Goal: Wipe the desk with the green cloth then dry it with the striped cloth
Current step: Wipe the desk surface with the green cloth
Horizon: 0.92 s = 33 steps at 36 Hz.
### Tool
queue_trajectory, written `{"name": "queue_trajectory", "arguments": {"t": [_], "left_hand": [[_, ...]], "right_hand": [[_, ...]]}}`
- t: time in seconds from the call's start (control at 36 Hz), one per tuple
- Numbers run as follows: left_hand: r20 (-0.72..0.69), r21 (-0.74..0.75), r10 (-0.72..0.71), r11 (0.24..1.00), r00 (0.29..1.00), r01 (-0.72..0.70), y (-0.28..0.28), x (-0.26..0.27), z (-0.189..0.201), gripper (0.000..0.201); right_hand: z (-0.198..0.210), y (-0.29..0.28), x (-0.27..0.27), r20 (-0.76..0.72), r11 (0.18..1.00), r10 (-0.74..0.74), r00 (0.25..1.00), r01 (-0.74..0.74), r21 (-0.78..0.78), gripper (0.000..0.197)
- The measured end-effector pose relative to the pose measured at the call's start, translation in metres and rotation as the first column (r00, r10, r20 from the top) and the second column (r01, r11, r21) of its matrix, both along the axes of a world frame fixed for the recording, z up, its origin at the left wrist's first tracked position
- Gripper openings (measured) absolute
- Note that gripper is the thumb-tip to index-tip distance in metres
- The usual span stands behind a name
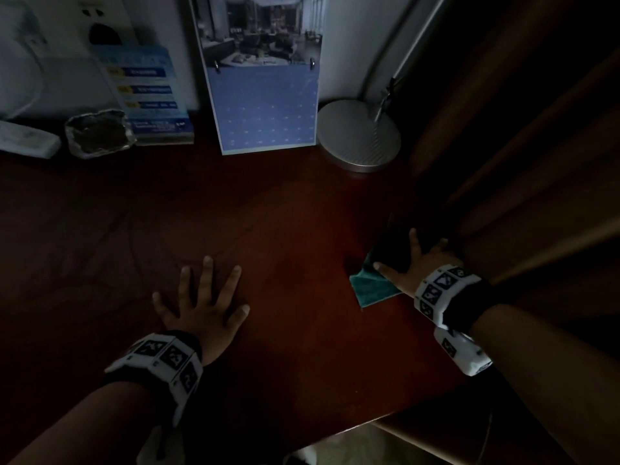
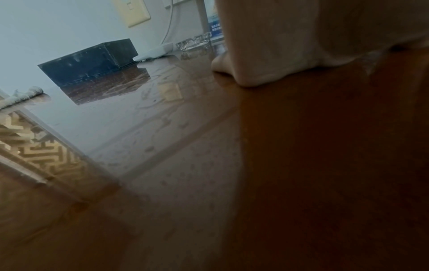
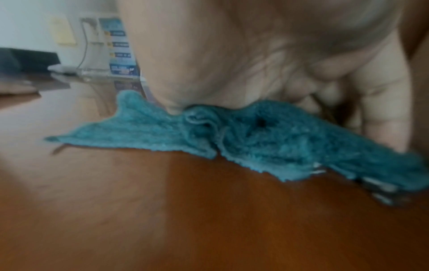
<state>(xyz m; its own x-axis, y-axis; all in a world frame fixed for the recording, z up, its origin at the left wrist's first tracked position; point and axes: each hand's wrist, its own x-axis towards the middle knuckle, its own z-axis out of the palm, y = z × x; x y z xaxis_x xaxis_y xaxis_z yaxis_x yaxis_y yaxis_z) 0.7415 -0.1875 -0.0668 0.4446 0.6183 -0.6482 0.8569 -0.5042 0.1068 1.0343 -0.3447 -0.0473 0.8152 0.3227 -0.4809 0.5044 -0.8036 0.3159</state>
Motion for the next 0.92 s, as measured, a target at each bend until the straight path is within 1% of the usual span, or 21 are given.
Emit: {"name": "queue_trajectory", "arguments": {"t": [0.08,0.42,0.56,0.61,0.67,0.69,0.72,0.78,0.81,0.86,0.92], "left_hand": [[0.003,-0.005,0.002,1.0,1.0,-0.002,0.0,0.0,0.001,0.066],[-0.004,-0.022,-0.002,1.0,1.0,0.002,0.0,0.002,0.009,0.065],[-0.003,-0.015,0.0,1.0,1.0,0.0,-0.001,0.002,0.008,0.065],[-0.011,-0.021,-0.006,1.0,1.0,0.006,-0.001,0.002,0.009,0.065],[-0.015,-0.027,-0.015,1.0,1.0,0.014,-0.001,0.003,0.009,0.065],[-0.016,-0.03,-0.017,0.999,1.0,0.017,-0.001,0.002,0.01,0.065],[-0.018,-0.031,-0.018,0.999,1.0,0.017,-0.001,0.002,0.01,0.065],[-0.019,-0.029,-0.017,0.999,1.0,0.016,-0.001,0.002,0.01,0.064],[-0.019,-0.028,-0.017,0.999,1.0,0.016,-0.001,0.002,0.01,0.064],[-0.018,-0.03,-0.021,0.999,1.0,0.02,0.0,0.002,0.01,0.064],[-0.018,-0.033,-0.019,0.999,1.0,0.019,0.0,0.002,0.01,0.065]], "right_hand": [[-0.003,-0.006,-0.008,-0.001,0.999,-0.046,0.999,0.046,0.021,0.112],[-0.005,-0.032,-0.031,-0.008,0.987,-0.145,0.989,0.145,0.074,0.125],[-0.004,-0.045,-0.042,-0.016,0.97,-0.211,0.977,0.212,0.123,0.123],[-0.003,-0.05,-0.047,-0.03,0.962,-0.225,0.974,0.227,0.152,0.125],[0.001,-0.053,-0.047,-0.081,0.949,-0.238,0.968,0.249,0.193,0.126],[0.007,-0.053,-0.046,-0.133,0.932,-0.255,0.958,0.28,0.229,0.123],[0.015,-0.054,-0.043,-0.2,0.9,-0.283,0.938,0.332,0.281,0.113],[0.032,-0.057,-0.028,-0.326,0.799,-0.315,0.891,0.434,0.417,0.078],[0.039,-0.061,-0.018,-0.354,0.753,-0.316,0.88,0.46,0.471,0.064],[0.049,-0.073,0.005,-0.401,0.672,-0.297,0.867,0.488,0.557,0.049],[0.055,-0.086,0.015,-0.44,0.591,-0.268,0.857,0.507,0.628,0.034]]}}
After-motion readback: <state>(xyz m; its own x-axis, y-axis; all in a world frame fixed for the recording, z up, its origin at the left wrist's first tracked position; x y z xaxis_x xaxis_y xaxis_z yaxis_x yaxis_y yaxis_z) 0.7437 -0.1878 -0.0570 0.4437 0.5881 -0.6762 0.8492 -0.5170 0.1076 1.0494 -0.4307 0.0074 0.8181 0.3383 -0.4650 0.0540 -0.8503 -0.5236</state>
